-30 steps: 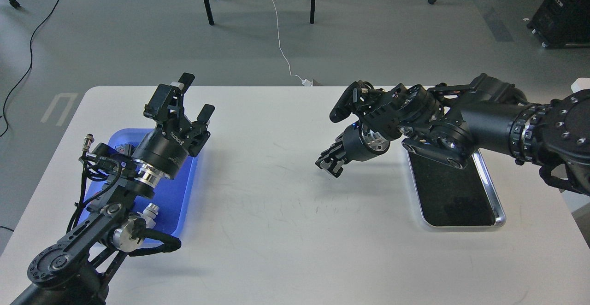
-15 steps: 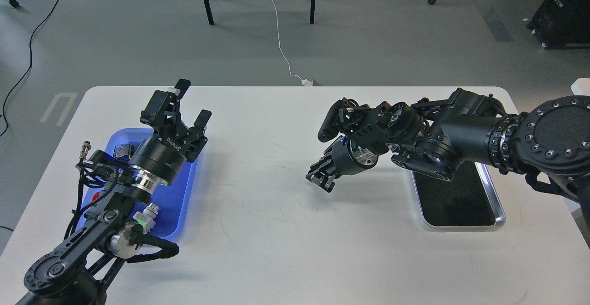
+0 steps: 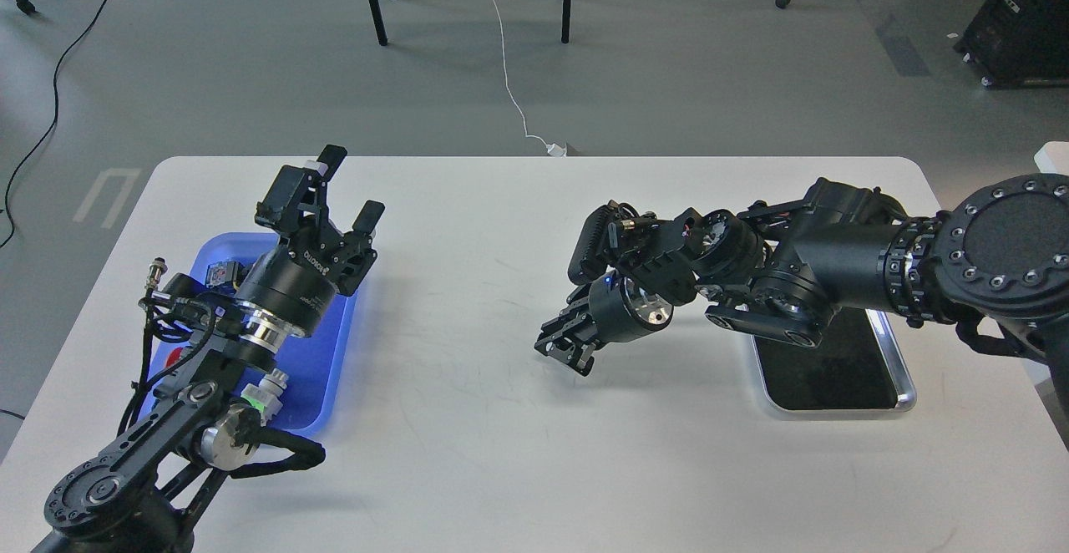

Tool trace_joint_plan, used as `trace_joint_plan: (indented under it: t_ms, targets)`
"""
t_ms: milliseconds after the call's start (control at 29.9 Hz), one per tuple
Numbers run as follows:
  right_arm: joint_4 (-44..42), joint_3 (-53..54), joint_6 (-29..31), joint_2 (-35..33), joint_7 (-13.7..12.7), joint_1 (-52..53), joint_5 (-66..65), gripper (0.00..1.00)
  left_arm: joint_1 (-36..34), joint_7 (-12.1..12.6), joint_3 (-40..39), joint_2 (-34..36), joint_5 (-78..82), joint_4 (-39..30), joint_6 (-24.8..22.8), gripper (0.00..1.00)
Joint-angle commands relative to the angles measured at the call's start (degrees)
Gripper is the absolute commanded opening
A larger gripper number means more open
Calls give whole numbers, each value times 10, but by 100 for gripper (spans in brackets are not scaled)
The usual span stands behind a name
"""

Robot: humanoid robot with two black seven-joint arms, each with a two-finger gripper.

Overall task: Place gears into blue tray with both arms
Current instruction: 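Carry the black part toward the table center and release it, then retract the right gripper and reach the left gripper toward the part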

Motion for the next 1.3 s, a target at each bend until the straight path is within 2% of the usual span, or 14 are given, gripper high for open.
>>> trace_joint_plan:
  t_ms: [0,201,301,368,635,802,902,1103,1270]
  targets:
    - [2,-6,-2,0,0,-1,0,22,0,0,-1,2,1,0,0,98]
    - [2,-7,-10,0,0,-1,0,30,0,0,-7,1,0,0,0,98]
    - [2,-7,-15,0,0,-1,0,53,0,0,-7,1,0,0,0,98]
    - [1,-7,-15,0,0,-1,1,63,0,0,-7,1,0,0,0,98]
    - [1,28,-19,0,0,-1,25,93,0,-1,-8,1,0,0,0,98]
    - [6,102,-13,-7,0,-4,129,96,0,-3,-7,-1,0,0,0,98]
    - [15,145,-13,-57,0,-35,232,96,1,-6,-7,-4,0,0,0,98]
    - [28,293,-10,-171,0,-146,409,96,2,-7,0,-6,1,1,0,98]
    - [31,455,-3,-223,0,-280,539,96,2,-8,5,-2,8,1,-21,98]
